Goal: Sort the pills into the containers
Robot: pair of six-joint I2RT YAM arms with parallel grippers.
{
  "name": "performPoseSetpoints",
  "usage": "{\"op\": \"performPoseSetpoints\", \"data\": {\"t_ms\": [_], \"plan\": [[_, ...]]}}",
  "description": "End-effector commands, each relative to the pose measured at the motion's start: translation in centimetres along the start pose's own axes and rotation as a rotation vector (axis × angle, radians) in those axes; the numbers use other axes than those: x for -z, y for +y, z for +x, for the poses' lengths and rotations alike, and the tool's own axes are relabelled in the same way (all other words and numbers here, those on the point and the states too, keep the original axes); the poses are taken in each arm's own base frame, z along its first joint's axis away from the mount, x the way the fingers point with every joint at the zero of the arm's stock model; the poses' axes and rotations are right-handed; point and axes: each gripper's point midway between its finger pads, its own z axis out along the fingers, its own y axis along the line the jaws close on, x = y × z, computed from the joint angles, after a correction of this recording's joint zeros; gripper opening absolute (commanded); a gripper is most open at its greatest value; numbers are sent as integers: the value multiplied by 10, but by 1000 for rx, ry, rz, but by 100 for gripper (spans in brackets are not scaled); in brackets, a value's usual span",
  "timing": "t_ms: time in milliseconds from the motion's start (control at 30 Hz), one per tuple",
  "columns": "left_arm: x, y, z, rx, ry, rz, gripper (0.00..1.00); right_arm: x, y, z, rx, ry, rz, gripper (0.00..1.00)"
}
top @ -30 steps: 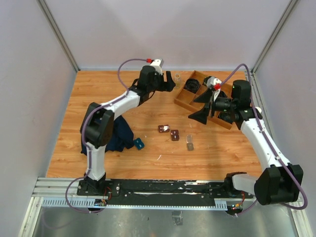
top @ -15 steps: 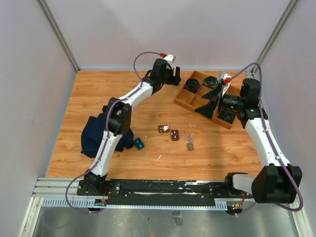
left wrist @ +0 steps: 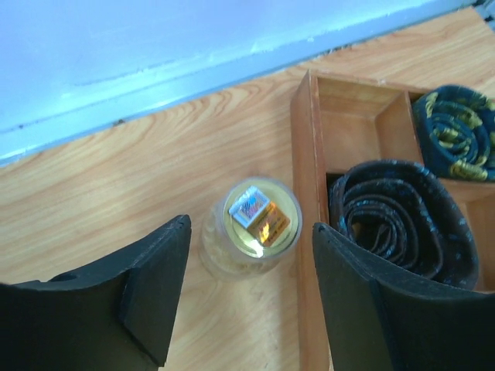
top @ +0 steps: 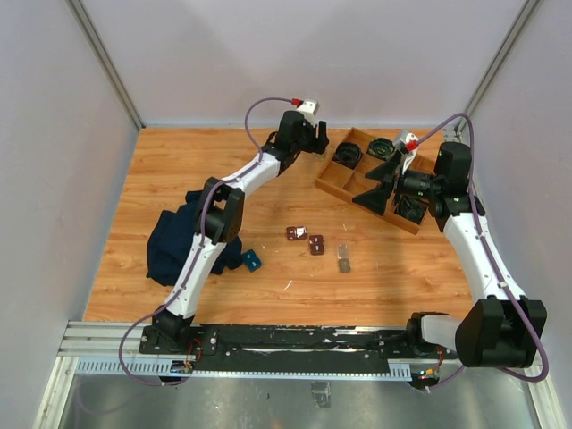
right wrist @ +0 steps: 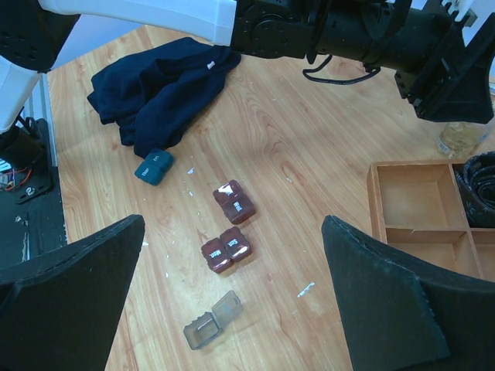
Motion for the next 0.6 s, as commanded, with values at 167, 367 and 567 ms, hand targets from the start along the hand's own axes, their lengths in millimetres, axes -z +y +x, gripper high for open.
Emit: {"op": "performPoseSetpoints", "data": {"t_ms": [167,367,567], "plan": [[-18,-1,-28,10,-142,7,61,7,-1,-19,29,-35,-7,99],[-20,-4,-29,-3,-150,26,52,8,0,-20,29,-39,-9,99],[-10,-8,-53,-40,-179,25,20,8,-1,-18,22,-37,-10,99]]}}
